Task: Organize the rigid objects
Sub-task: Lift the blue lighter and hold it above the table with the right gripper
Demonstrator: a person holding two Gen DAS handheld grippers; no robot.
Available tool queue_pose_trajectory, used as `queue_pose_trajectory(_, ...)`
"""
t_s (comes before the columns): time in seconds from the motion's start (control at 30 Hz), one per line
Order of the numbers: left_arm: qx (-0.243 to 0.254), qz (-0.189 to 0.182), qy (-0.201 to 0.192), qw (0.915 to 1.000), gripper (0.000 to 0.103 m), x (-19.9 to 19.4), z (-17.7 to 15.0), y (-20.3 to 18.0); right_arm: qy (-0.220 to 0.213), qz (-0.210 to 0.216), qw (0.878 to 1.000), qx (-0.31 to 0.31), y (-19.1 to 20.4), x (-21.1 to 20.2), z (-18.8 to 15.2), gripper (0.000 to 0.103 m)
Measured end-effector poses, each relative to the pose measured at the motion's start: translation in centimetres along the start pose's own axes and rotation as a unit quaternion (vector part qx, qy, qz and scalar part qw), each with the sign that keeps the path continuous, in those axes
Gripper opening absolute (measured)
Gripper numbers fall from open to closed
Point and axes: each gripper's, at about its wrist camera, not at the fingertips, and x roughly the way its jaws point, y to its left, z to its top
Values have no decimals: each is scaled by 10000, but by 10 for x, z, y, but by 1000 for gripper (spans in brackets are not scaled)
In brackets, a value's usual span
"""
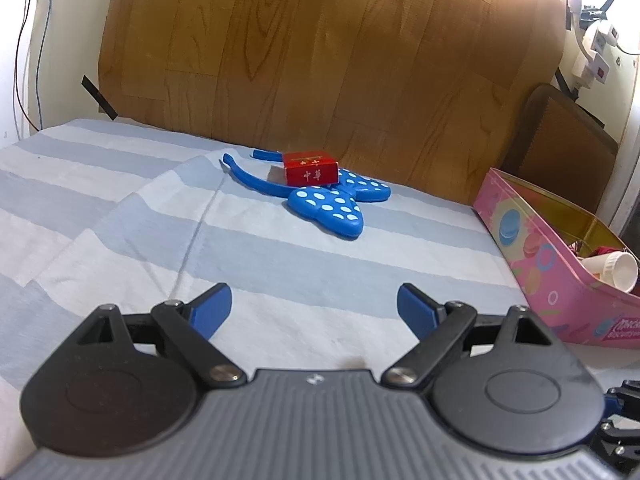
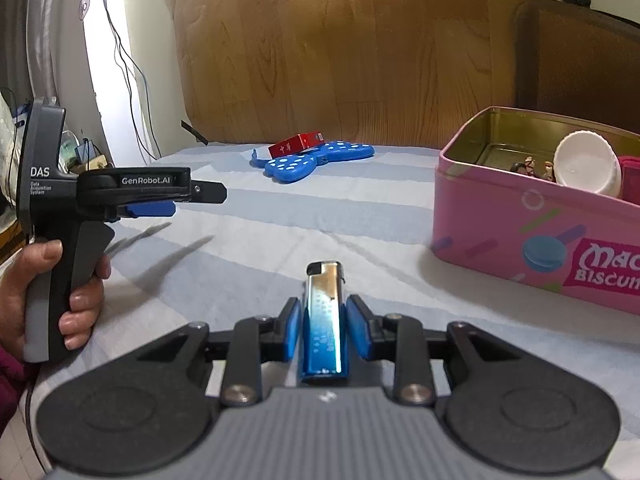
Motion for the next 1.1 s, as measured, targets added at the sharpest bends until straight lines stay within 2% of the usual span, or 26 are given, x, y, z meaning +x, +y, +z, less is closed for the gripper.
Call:
queue_pose_trajectory(0.67,-1,-11,3,10000,91,0,0,0,6,-1,10000,0,0,0,0,27)
queue_pose_trajectory(0.73,1,-8,3,10000,91,0,-1,0,11,24,10000,-11,1,0,0,29)
queue_pose_trajectory(0.83,33,-4,-2,10000,91,0,-1,-2,30,21,9998,-208,8,-1,0,25)
queue_pose_trajectory(1.0,152,-39,9,9999,91,0,-2,-6,162,434,9946,-926,32,-9,-8,25)
queue_pose_trajectory(1.07,204,-79,72,9997,91,2,-2,-7,176,472,9939,-980,36,-15,-12,28)
queue_pose_trajectory(1.1,201,-97,130,9997,91,2,-2,-7,185,487,9945,-909,35,-18,-13,34)
